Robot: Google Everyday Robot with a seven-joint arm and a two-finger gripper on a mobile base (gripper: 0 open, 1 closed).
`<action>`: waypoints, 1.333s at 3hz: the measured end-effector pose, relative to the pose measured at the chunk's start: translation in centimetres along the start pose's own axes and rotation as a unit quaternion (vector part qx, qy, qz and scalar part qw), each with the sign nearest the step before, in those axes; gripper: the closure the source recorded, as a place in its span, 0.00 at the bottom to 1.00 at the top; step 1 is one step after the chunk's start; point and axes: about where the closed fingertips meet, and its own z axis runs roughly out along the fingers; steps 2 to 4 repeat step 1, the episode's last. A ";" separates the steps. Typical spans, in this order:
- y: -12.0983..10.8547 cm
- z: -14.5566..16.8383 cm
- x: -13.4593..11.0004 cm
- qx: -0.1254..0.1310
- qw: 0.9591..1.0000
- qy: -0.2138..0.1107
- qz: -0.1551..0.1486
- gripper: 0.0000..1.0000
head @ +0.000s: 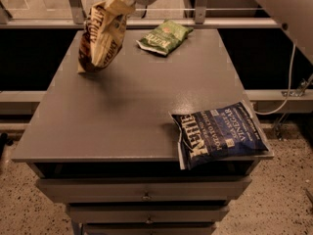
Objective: Pick brown chip bag
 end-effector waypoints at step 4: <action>-1.9 -2.2 -0.2 0.023 1.000 0.011 -0.008 1.00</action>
Offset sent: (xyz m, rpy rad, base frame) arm 0.0000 0.0000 0.0000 0.0000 0.0000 0.0000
